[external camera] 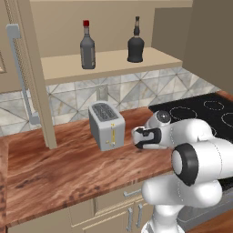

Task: Sort all alcoholic drinks to one cabinet, and non-alcoholic drinks to the other.

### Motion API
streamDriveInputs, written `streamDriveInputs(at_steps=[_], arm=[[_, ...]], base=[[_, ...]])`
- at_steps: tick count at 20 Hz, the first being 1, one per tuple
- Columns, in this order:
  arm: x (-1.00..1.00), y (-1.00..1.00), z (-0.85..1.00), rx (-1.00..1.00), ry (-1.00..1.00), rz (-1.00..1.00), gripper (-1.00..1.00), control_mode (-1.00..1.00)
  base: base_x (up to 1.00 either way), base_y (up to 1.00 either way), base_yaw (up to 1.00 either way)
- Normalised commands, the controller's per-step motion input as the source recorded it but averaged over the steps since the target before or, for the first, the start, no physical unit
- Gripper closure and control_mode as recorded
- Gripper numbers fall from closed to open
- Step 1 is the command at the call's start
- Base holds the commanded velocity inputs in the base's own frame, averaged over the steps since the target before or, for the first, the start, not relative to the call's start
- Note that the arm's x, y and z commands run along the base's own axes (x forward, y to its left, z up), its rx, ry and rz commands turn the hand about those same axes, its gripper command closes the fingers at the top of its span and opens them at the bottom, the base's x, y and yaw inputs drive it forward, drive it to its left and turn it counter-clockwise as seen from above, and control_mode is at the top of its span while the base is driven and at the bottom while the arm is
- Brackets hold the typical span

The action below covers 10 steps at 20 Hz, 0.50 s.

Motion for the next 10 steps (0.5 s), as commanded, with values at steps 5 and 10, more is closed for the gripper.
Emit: streamDriveInputs(at_steps=[5, 10], arm=[[0.16, 0.0, -0.11, 0.0, 0.0, 0.0, -1.0, -1.0], [0.15, -0.02, -0.11, 0.0, 0.0, -0.01, -1.0, -1.0]], base=[[0.0, 0.0, 0.0], [0.0, 0.0, 0.0]])
